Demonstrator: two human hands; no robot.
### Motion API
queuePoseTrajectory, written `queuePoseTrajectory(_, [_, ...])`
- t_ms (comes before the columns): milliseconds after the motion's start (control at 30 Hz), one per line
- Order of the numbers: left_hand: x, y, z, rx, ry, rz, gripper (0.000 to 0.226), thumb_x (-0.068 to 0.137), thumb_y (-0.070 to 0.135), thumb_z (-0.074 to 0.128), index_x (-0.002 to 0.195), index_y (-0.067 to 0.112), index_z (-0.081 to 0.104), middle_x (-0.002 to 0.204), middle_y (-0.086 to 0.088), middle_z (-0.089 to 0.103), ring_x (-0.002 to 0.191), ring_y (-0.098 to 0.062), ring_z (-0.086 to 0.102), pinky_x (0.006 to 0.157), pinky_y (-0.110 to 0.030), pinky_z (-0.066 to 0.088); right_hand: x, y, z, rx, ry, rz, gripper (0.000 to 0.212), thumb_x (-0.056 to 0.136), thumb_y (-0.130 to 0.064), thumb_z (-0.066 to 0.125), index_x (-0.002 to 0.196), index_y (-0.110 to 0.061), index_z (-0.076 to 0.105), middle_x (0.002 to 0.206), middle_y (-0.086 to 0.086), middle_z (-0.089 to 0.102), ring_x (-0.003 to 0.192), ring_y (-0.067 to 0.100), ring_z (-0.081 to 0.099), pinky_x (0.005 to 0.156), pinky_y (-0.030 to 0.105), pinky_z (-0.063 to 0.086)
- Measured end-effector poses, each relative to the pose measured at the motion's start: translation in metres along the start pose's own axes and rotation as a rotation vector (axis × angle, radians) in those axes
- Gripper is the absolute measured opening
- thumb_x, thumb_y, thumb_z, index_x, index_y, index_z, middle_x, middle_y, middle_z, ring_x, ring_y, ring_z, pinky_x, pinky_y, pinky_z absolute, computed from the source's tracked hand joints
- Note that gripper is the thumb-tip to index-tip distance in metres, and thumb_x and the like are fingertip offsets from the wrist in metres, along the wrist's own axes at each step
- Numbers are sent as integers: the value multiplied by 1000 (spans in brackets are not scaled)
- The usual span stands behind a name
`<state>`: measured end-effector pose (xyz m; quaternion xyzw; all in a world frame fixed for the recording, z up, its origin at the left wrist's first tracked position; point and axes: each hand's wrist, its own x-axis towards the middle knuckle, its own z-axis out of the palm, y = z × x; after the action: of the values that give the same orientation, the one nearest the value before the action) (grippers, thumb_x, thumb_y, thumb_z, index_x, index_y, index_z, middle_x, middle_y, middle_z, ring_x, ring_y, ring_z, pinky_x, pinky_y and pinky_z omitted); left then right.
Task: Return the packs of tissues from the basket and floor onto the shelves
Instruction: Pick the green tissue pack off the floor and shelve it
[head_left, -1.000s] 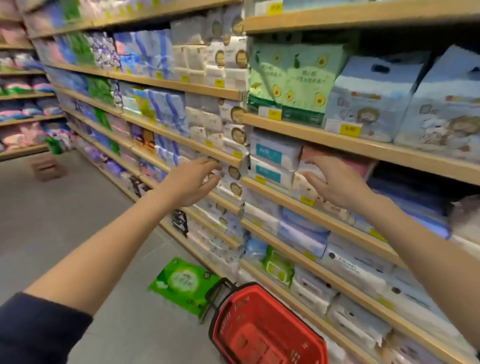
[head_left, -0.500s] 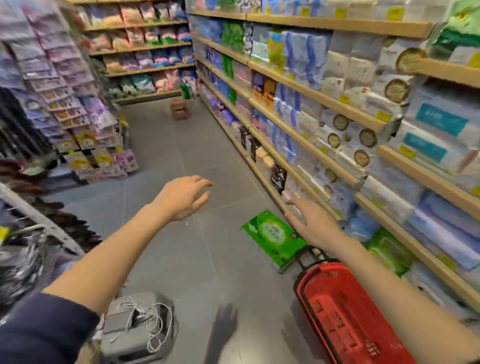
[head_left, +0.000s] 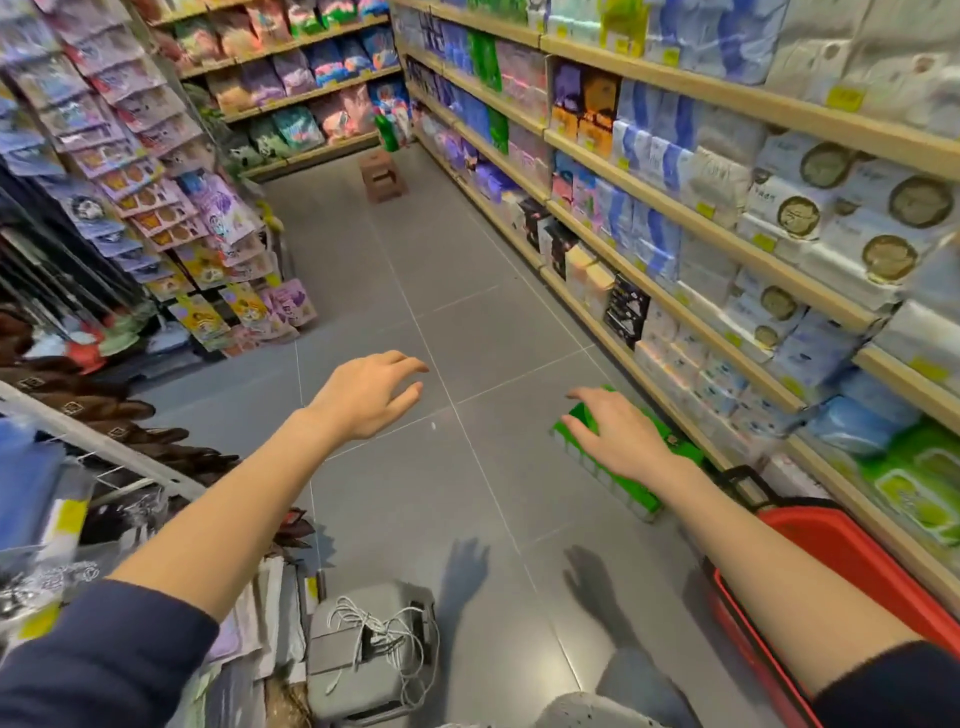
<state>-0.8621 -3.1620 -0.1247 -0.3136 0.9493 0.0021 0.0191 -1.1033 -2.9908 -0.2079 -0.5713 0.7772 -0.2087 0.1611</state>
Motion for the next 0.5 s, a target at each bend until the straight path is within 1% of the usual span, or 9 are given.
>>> queuePoseTrajectory(133, [58,-17,26,-16,-74,19,68,81,54,15,133,22,46,133,-5,53,115,-28,55,88,-37,45,36,34,9,29,-23,95,45,91,-35,45,129,-12,45,129,13,54,120,29,48,97,42,41])
queuePoseTrajectory(300, [140,-25,59,-83,-182,9,48,94,41,35,140,26,34,139,-6,47,120,-30,51,93,-42,45,84,91,9,74,-92,216,53,88,-33,53,135,-11,39,136,14,48,125,29,43,100,38,37])
queuePoseTrajectory(400, [185,-23,72,-82,-256,31,49,94,39,39,142,28,31,136,-7,48,120,-30,50,93,-41,45,108,120,3,124,-98,308,58,87,-33,55,137,-11,36,139,15,44,128,30,41,102,40,37])
queuePoseTrajectory(500, [231,-20,82,-114,-299,66,51,94,39,40,142,30,29,141,-5,45,123,-29,48,96,-43,44,126,147,-5,223,-53,397,58,86,-31,58,136,-8,38,137,16,47,125,30,44,100,38,37])
